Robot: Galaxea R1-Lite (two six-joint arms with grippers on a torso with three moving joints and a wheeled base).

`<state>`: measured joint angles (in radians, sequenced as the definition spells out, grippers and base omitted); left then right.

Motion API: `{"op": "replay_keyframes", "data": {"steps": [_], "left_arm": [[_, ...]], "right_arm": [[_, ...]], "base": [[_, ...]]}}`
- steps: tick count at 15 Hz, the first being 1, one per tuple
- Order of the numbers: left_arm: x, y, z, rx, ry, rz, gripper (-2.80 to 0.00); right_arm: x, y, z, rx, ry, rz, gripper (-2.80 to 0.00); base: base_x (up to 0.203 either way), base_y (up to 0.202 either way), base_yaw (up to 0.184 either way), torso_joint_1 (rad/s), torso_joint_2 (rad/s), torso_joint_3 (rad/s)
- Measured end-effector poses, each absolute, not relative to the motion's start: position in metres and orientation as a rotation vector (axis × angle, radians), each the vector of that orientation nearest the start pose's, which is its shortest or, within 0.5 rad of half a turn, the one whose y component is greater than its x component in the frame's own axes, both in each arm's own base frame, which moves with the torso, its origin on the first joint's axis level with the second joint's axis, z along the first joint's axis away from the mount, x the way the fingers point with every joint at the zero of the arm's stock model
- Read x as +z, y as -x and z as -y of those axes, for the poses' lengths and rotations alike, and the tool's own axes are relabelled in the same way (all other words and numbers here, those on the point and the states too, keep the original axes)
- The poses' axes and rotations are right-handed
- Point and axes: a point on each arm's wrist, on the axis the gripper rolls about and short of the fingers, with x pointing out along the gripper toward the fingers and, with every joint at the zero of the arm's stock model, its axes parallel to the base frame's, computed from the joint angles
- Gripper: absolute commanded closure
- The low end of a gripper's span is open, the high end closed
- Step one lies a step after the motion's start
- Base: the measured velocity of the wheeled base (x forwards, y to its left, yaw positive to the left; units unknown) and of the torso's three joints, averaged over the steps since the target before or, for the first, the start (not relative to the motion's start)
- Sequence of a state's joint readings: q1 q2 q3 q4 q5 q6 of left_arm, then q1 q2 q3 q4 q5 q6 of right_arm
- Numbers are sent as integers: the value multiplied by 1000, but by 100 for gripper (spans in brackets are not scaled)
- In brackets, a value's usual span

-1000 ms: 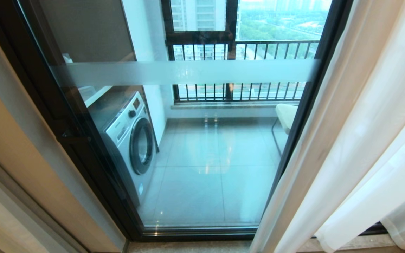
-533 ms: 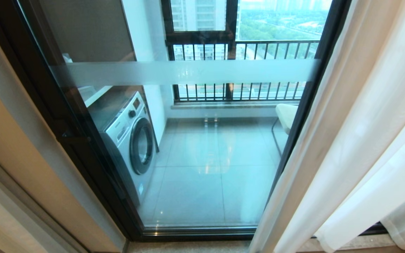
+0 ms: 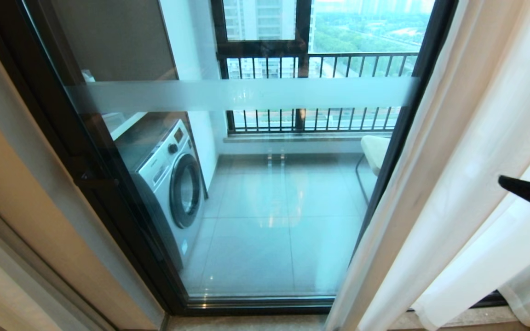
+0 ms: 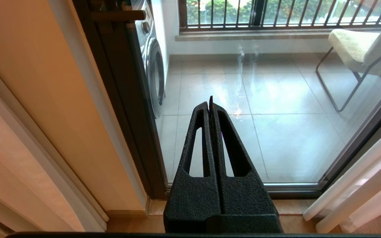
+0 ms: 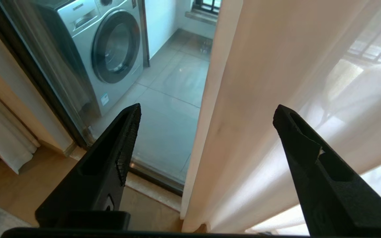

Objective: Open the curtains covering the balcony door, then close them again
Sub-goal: Pull the inner curtains open on both sides

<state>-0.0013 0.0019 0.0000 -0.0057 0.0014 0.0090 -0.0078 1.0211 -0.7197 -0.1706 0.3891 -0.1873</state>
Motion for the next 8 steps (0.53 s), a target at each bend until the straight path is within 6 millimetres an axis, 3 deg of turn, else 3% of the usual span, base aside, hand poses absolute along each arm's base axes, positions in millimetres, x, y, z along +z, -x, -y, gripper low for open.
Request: {"op": "replay_keyframes", "data": {"steps": [8], "left_arm": [[76,23,0,0,-9,4,0]], "right_arm": [[287,-222,-21,367,180,20,-280]], "base": [[0,0,0,0,0,0]]}}
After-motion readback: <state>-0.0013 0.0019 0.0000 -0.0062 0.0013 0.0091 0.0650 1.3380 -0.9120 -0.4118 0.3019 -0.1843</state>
